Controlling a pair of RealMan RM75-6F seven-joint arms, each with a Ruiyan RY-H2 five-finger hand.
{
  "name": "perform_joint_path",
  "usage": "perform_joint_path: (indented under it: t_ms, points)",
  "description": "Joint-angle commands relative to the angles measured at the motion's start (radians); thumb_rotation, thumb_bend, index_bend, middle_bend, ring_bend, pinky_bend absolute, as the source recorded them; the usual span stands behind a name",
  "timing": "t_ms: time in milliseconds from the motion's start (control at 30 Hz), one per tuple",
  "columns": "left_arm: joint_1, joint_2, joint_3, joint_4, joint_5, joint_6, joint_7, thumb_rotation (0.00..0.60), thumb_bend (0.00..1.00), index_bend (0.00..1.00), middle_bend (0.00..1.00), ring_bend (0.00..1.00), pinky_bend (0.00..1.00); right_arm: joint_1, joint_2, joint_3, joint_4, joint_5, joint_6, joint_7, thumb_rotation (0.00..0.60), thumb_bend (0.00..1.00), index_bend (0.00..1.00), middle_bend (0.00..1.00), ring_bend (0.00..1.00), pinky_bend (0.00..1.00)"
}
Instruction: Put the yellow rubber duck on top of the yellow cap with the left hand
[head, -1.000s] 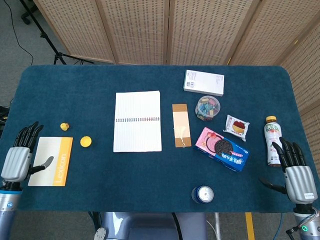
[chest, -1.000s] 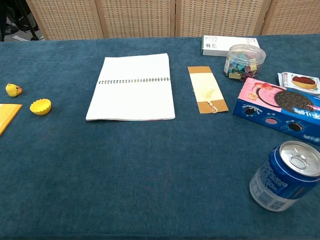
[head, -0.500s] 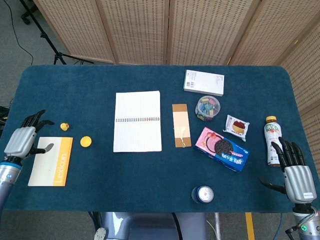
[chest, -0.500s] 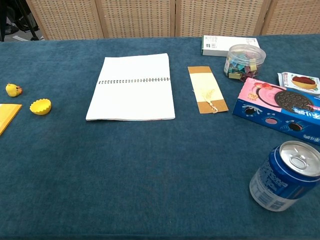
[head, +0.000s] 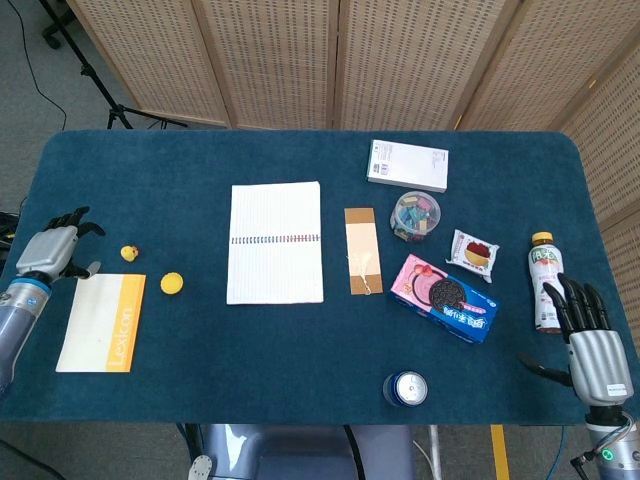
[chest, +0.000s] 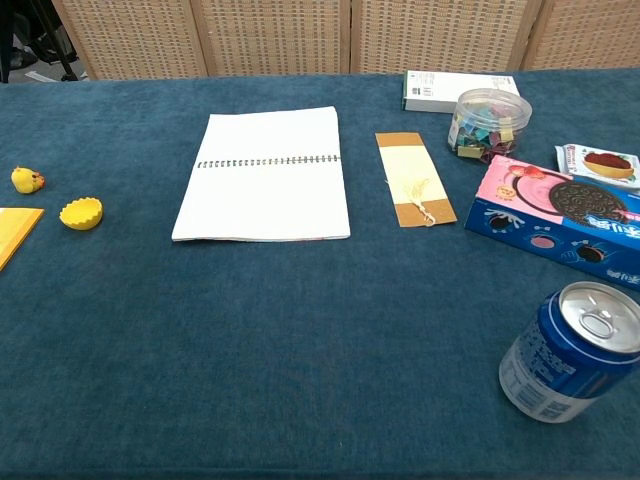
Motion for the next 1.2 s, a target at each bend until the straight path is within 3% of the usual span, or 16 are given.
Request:
perform_joint_path:
  t_ms: [33,667,1200]
  points:
    - [-0.031,-0.022,0.014,0.038,-0.037,-0.053,0.018,0.6,0.35,0.32,0.0,0.0,0.0,0.0,0.0,0.0,0.001,0.0,0.0,0.001,0.6,0.0,0.04,0.0,0.0,0.0]
    - [-0.131,-0.149,0.053,0.195,-0.166,-0.126,0.109,0.6,0.35,0.32,0.0,0.0,0.0,0.0,-0.001,0.007,0.009,0.009,0.004,0.018,0.6,0.0,0.04,0.0,0.0,0.0]
    - [-0.142,-0.205,0.076,0.231,-0.227,-0.075,0.17,0.6,0.35,0.34,0.0,0.0,0.0,-0.002,0.0,0.006,0.01,0.007,0.007,0.021,0.6,0.0,0.04,0.0,0.0,0.0]
